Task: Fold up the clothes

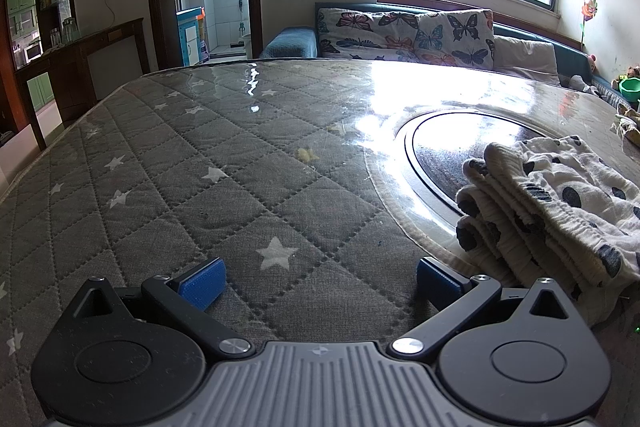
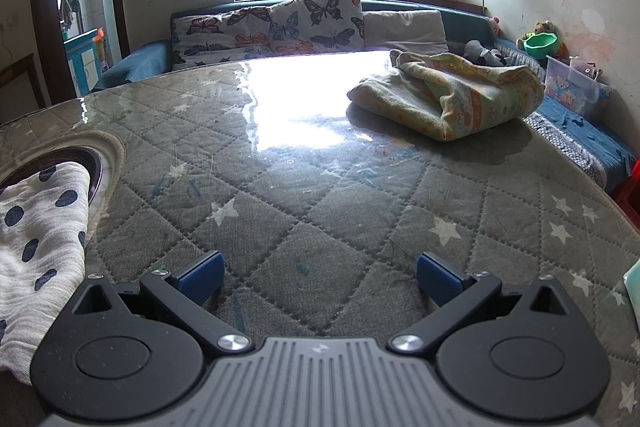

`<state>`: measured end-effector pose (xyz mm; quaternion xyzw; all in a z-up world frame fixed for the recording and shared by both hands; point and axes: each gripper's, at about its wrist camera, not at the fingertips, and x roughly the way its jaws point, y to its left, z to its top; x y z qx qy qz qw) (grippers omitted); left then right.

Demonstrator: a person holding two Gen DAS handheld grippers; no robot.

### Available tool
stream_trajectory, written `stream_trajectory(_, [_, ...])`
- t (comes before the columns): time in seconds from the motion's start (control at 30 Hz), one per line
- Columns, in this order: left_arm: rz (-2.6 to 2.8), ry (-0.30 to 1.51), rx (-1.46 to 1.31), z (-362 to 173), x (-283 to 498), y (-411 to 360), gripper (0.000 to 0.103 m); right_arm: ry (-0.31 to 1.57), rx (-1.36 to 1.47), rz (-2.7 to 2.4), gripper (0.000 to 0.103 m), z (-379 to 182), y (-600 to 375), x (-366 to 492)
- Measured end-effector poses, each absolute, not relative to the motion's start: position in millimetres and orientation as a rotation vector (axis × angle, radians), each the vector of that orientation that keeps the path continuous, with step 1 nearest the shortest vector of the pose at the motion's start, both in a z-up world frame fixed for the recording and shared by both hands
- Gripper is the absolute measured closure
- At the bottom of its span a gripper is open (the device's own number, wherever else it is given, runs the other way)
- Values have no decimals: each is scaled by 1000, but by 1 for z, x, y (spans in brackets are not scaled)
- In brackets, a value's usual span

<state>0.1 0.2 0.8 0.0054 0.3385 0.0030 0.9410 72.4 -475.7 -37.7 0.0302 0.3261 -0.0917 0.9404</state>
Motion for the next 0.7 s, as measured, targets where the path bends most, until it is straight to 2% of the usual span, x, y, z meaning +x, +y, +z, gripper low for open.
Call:
stream_trajectory(0.23, [31, 735, 11, 10, 1, 2, 0, 544, -24, -72, 2, -7, -452, 51])
stream_trajectory(0.3, [37, 752, -6, 13, 2, 11, 0, 532, -80, 27, 7, 8, -431, 44])
stream_trajectory(0.47, [30, 777, -59, 17, -2, 20, 0, 489, -287, 254, 8, 33, -361, 21])
stream_trajectory(0.7, [-1, 793, -91, 28, -4, 17, 0, 445, -538, 532, 15, 33, -280, -9])
